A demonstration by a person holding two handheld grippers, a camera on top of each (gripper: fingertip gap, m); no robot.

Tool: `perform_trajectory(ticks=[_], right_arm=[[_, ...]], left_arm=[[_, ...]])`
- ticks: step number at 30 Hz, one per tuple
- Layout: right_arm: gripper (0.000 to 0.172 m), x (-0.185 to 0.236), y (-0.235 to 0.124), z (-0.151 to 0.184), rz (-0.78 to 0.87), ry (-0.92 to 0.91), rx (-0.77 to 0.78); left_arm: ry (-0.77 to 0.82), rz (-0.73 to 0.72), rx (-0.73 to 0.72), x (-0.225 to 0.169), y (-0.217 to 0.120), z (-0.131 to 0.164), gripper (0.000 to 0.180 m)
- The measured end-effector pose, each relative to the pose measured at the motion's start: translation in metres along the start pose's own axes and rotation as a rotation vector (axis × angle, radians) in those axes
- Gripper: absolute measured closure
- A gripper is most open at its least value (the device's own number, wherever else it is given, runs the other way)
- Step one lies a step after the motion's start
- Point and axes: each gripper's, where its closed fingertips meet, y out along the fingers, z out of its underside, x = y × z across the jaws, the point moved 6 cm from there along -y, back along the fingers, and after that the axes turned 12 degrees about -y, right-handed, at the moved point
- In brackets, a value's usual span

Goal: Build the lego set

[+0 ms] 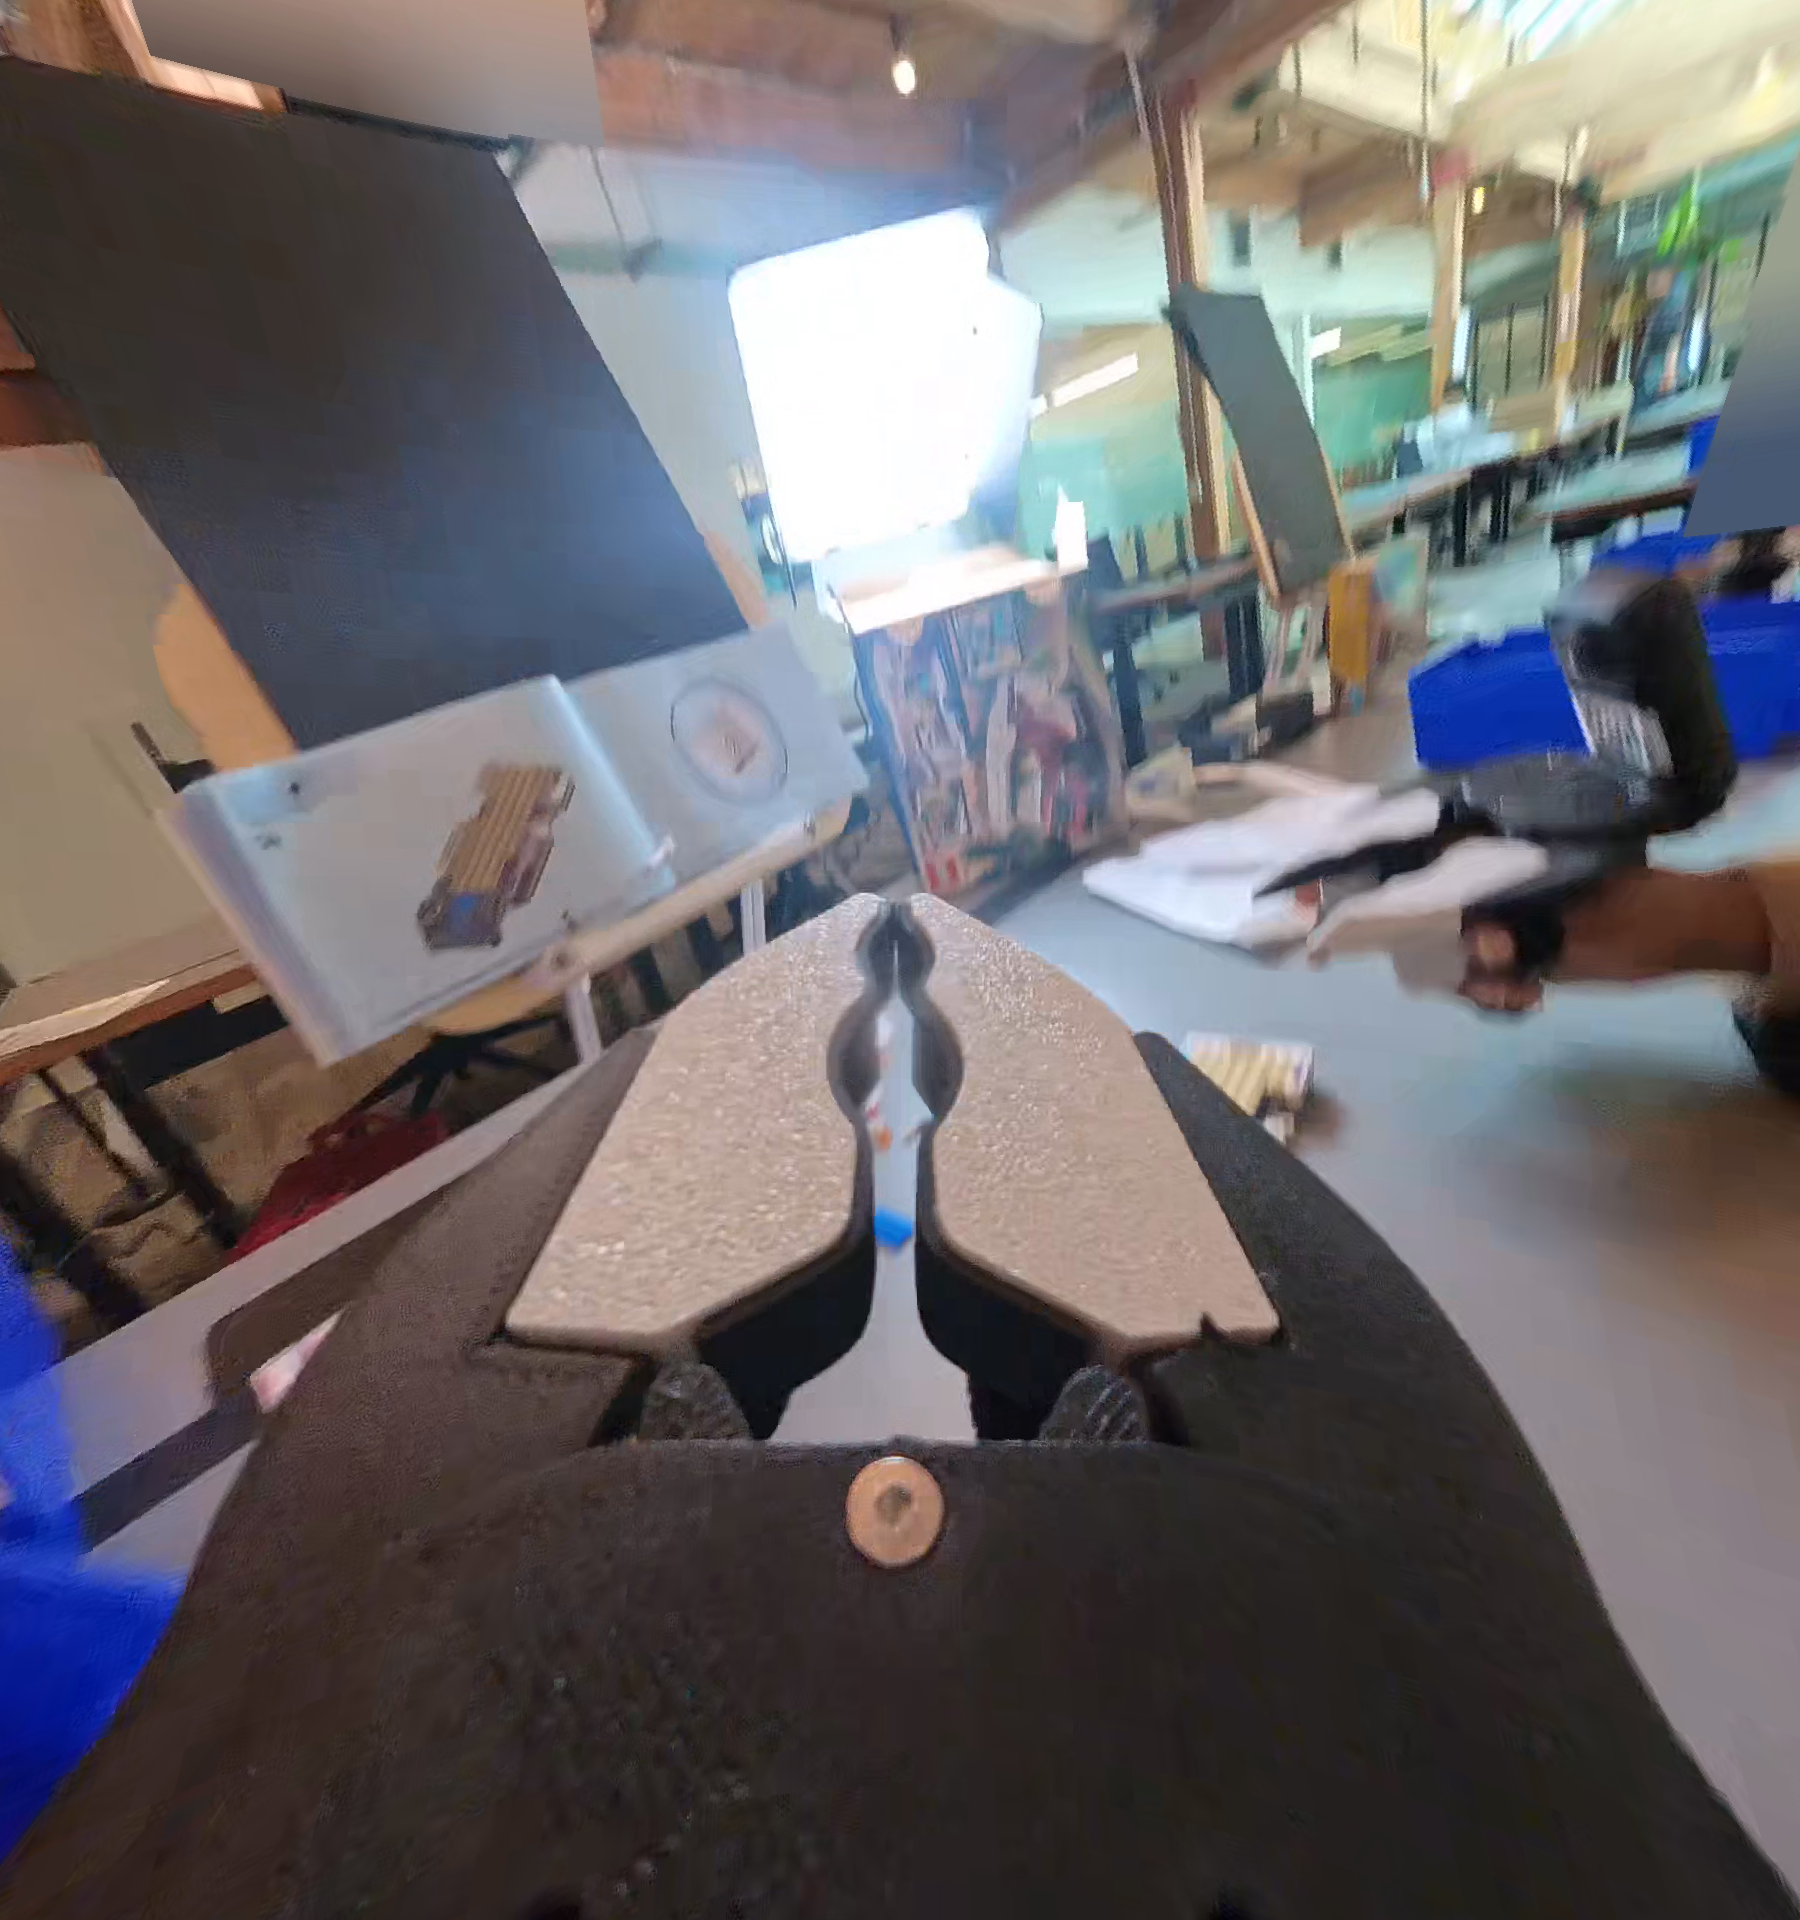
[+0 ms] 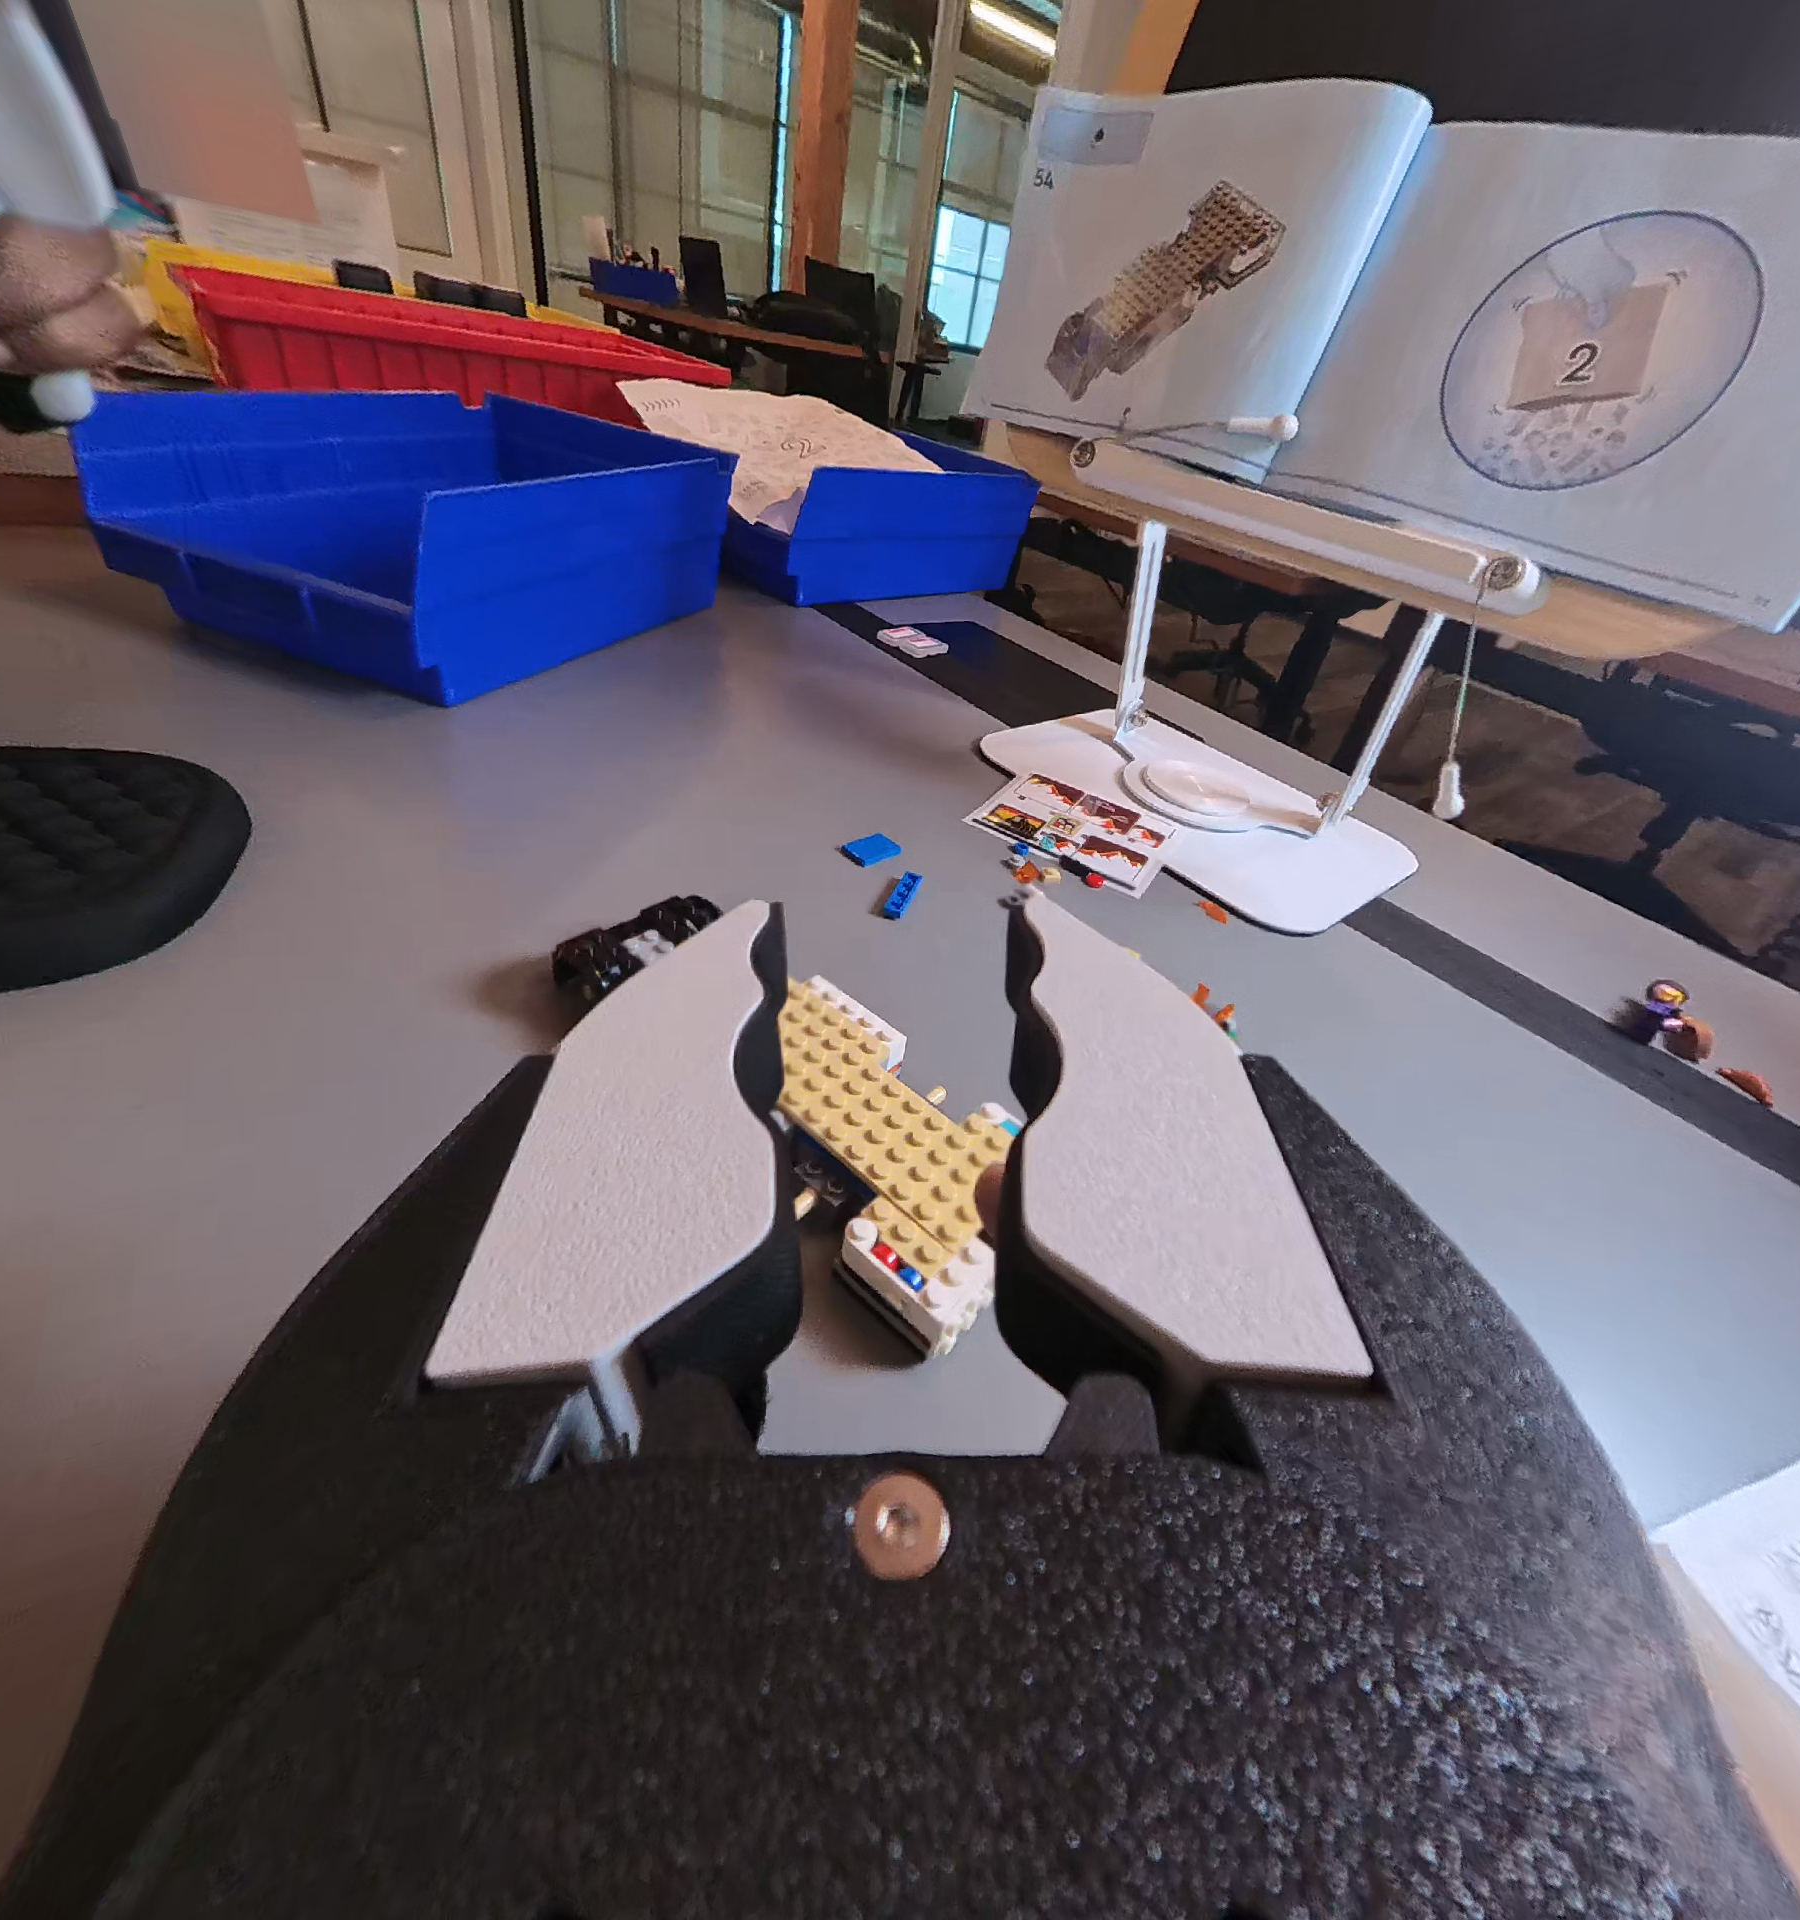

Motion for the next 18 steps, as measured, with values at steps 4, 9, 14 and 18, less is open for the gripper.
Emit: perform_trajectory(ticks=[4, 9, 14, 18], right_arm=[[0.133, -0.010, 0.002, -0.023, 0.045, -0.037, 0.000], [0.156, -0.029, -0.003, -0.017, 0.059, -0.155, 0.149], [0.172, -0.035, -0.004, 0.023, -0.148, -0.145, 0.344], [0.133, -0.023, 0.008, 0.046, -0.379, -0.195, 0.464]], left_arm=[[-0.230, -0.019, -0.029, -0.004, 0.066, 0.018, 0.180], [-0.134, -0.083, 0.198, -0.007, 0.086, 0.103, 0.180], [-0.122, -0.052, 0.251, -0.016, 0.087, 0.114, 0.180], [-0.072, -0.034, 0.300, -0.017, 0.086, 0.120, 0.179]])
